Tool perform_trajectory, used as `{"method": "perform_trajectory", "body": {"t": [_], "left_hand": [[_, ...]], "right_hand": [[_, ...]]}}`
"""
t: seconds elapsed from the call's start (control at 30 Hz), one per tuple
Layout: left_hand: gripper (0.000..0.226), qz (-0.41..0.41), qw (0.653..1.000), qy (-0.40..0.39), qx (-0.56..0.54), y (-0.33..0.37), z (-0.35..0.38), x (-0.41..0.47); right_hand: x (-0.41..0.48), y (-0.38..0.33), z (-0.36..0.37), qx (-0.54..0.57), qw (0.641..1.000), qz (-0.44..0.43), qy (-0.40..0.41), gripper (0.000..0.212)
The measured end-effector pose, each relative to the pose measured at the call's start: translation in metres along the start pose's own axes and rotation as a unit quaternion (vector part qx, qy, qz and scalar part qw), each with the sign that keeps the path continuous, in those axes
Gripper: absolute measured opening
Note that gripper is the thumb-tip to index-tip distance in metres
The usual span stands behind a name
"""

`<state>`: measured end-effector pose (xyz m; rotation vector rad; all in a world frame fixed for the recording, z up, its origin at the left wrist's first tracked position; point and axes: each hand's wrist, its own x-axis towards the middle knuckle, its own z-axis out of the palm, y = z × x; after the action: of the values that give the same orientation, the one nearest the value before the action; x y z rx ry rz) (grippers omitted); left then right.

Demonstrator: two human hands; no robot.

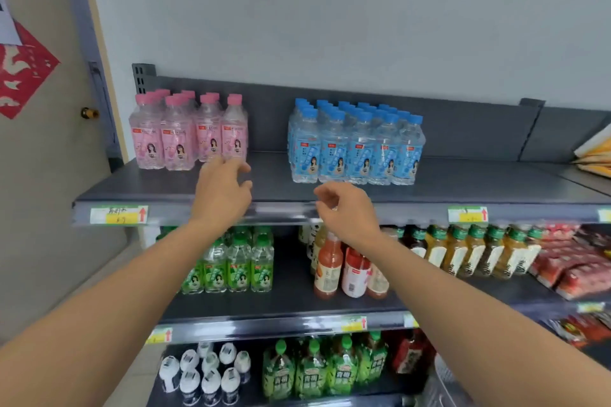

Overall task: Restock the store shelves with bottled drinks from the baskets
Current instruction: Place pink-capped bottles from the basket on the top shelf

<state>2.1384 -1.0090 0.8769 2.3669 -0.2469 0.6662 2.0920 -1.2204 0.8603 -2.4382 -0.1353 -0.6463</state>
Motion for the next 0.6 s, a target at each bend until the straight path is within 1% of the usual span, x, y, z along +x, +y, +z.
{"method": "perform_trajectory", "body": {"t": [0.13,0.23,0.3,0.43,0.53,0.6], "left_hand": [[0.024,0.044,0.999,-0.031,0.001,0.045,0.033,-0.055],[0.023,0.067,0.995,-0.071,0.0,0.071,0.058,-0.087],[0.021,0.087,0.991,-0.102,0.013,0.086,0.076,-0.105],[0.02,0.116,0.978,-0.171,0.018,0.106,0.119,-0.133],[0.02,0.144,0.963,-0.225,0.025,0.12,0.156,-0.153],[0.02,0.159,0.954,-0.255,0.007,0.131,0.18,-0.168]], "right_hand": [[-0.053,0.044,-0.039,-0.048,0.997,0.053,-0.023,0.02],[-0.085,0.079,-0.063,-0.087,0.991,0.096,-0.036,0.015],[-0.105,0.102,-0.077,-0.1,0.986,0.128,-0.048,0.016],[-0.139,0.146,-0.099,-0.13,0.967,0.207,-0.076,0.023],[-0.164,0.178,-0.111,-0.146,0.948,0.27,-0.083,0.023],[-0.181,0.199,-0.117,-0.155,0.935,0.304,-0.092,0.02]]}}
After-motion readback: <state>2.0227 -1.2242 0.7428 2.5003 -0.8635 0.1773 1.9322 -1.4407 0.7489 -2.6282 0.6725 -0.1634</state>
